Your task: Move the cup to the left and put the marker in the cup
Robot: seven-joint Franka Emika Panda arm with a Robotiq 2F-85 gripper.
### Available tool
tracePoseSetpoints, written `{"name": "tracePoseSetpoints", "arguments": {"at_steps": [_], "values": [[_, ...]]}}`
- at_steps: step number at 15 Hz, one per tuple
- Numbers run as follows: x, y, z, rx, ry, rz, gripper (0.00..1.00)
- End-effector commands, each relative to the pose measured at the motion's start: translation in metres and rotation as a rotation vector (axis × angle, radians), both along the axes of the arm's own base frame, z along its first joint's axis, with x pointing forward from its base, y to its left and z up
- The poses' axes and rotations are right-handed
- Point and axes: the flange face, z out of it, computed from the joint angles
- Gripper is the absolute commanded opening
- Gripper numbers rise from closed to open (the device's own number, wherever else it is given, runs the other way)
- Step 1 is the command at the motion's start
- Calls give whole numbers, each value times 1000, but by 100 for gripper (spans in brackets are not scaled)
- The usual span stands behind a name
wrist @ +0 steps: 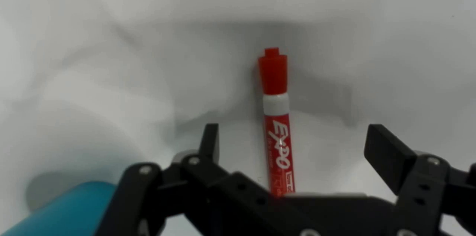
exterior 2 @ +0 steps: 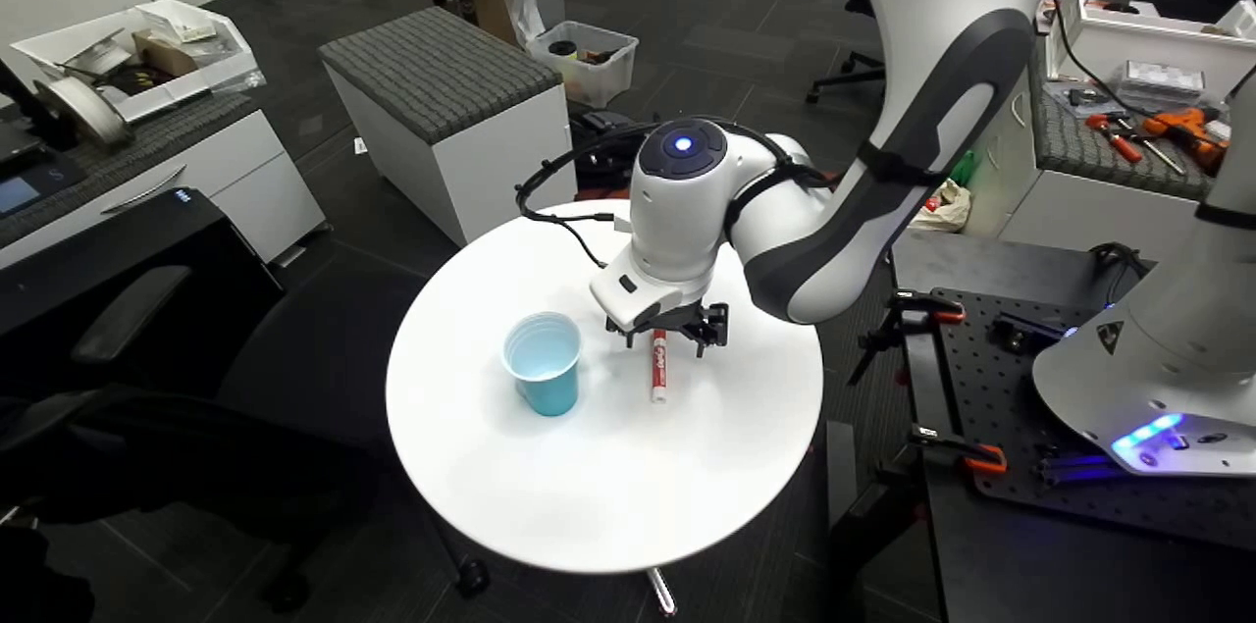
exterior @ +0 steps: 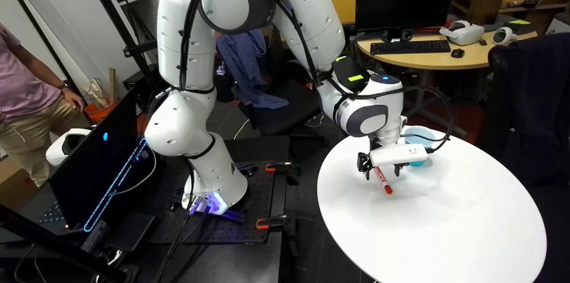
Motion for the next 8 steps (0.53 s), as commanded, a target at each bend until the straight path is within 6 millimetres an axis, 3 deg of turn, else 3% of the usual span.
{"name": "tracePoseSetpoints", "arguments": {"at_steps": [1, 8], "values": [[-1, -1, -5, 7, -16, -7, 84], [3, -1, -10, 1, 0, -5, 89]]}}
